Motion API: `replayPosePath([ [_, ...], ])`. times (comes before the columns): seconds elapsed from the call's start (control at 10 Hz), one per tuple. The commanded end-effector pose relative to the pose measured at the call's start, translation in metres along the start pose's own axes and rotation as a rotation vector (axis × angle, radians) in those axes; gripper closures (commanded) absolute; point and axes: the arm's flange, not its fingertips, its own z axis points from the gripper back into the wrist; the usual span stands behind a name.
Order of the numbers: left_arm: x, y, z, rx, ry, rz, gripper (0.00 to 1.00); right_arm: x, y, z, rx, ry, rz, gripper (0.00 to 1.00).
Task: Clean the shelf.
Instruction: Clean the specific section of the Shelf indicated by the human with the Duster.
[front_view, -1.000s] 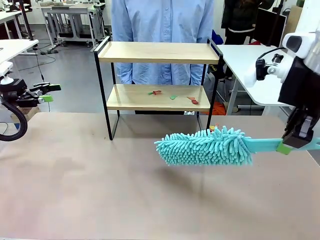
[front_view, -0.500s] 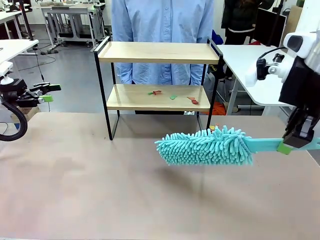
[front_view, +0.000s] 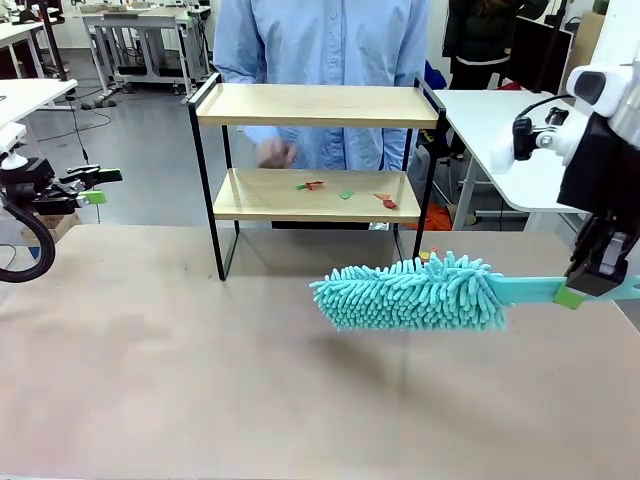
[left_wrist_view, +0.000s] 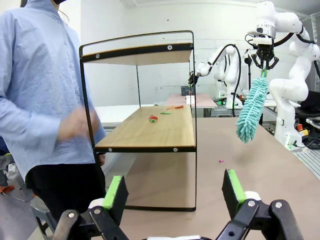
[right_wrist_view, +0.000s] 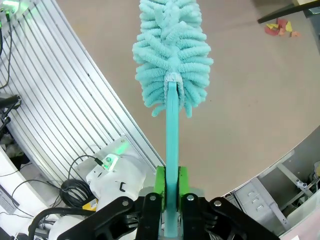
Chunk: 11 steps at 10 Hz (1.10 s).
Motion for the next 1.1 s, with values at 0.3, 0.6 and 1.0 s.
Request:
replayPosePath([
  [0.3, 0.0039, -0.0027, -0.0006, -0.002, -0.001, -0.002, 0.00, -0.0009, 0.0020, 0.0018, 0.000, -0.008, -0.027, 0.87],
  [0.6, 0.0039, -0.0027, -0.0006, -0.002, -0.001, -0.002, 0.00, -0.0009, 0.0020, 0.0018, 0.000, -0.008, -0.027, 0.87],
  [1.0, 0.0039, -0.0027, -0.0006, -0.002, -0.001, -0.002, 0.00, -0.0009, 0.0020, 0.0018, 0.000, -0.008, -0.027, 0.87],
])
